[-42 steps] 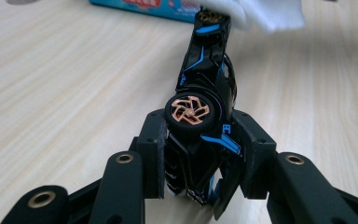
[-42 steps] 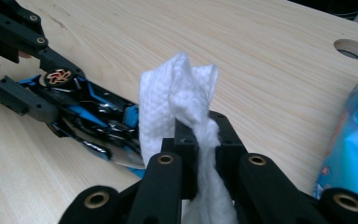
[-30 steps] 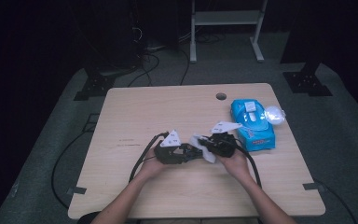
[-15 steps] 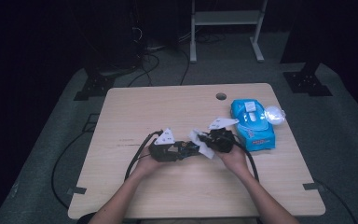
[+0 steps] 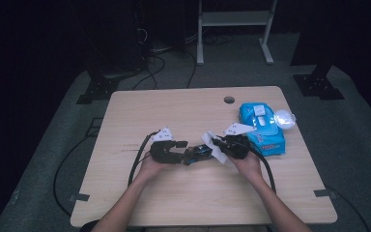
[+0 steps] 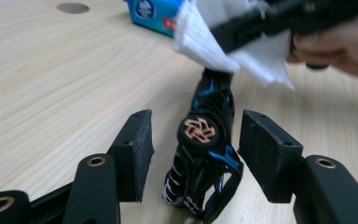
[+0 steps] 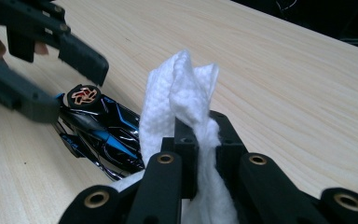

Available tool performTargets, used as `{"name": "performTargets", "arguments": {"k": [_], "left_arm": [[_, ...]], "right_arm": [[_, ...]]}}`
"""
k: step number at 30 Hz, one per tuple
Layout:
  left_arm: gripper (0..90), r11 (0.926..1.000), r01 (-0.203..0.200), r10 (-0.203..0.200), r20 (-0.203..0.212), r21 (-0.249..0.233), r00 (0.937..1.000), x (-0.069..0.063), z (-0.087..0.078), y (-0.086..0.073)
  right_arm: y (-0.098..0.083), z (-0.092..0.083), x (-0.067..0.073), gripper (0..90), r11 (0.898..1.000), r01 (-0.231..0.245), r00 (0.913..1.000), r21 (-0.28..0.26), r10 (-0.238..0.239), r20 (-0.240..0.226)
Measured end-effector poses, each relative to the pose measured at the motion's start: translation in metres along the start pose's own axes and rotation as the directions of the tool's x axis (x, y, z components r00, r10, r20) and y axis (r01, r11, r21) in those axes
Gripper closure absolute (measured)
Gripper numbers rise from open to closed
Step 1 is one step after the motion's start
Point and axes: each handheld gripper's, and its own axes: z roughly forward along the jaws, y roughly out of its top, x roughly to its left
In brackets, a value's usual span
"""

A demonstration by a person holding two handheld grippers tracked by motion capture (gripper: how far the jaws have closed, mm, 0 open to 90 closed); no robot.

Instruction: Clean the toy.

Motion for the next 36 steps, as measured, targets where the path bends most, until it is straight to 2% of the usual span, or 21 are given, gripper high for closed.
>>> {"name": "performTargets", "arguments": {"k": [4,8,14,17,20,24,27,32,36], "left_arm": [[43.9,0.9986,0.049,-0.049,-0.001,-0.021,0.9988,0.005,-0.003,-0.001],[40.4,0.9959,0.089,-0.089,-0.005,-0.017,0.996,0.008,0.0,-0.001],[42.3,0.9924,0.117,-0.117,-0.014,0.037,0.9931,0.008,0.006,-0.005],[42.8,0.9841,0.176,-0.176,0.019,-0.024,0.9843,0.012,0.003,-0.003],[43.1,0.9836,0.174,-0.175,-0.017,-0.046,0.9844,0.013,-0.002,-0.001],[43.1,0.9778,0.203,-0.205,-0.038,-0.05,0.9779,0.017,-0.004,-0.003],[43.0,0.9743,0.22,-0.221,-0.03,-0.05,0.9747,0.018,-0.002,-0.004],[42.6,0.9721,0.23,-0.231,-0.015,-0.045,0.9728,0.018,-0.001,-0.004],[41.8,0.9755,0.217,-0.218,-0.005,-0.035,0.976,0.016,0.0,-0.004]], "right_arm": [[-0.001,0.0,0.002,82.1,1.0,0.016,0.9999,-0.006,-0.016,0.007],[-0.002,-0.001,0.0,82.1,1.0,0.02,0.9997,-0.01,-0.02,-0.011],[-0.004,-0.003,0.001,82.2,0.999,0.049,0.9987,-0.018,-0.049,-0.012],[-0.004,-0.004,0.001,82.2,0.998,0.053,0.9984,-0.018,-0.054,-0.016],[-0.004,-0.004,0.001,82.2,0.998,0.066,0.9977,-0.018,-0.067,-0.013],[-0.005,-0.004,0.001,82.3,0.998,0.066,0.9976,-0.022,-0.066,-0.019],[-0.005,-0.004,0.0,82.3,0.997,0.07,0.9973,-0.025,-0.07,-0.02],[-0.006,-0.005,0.001,82.3,0.997,0.071,0.9972,-0.025,-0.071,-0.023],[-0.006,-0.007,0.002,82.3,0.997,0.079,0.9965,-0.023,-0.08,-0.026]]}}
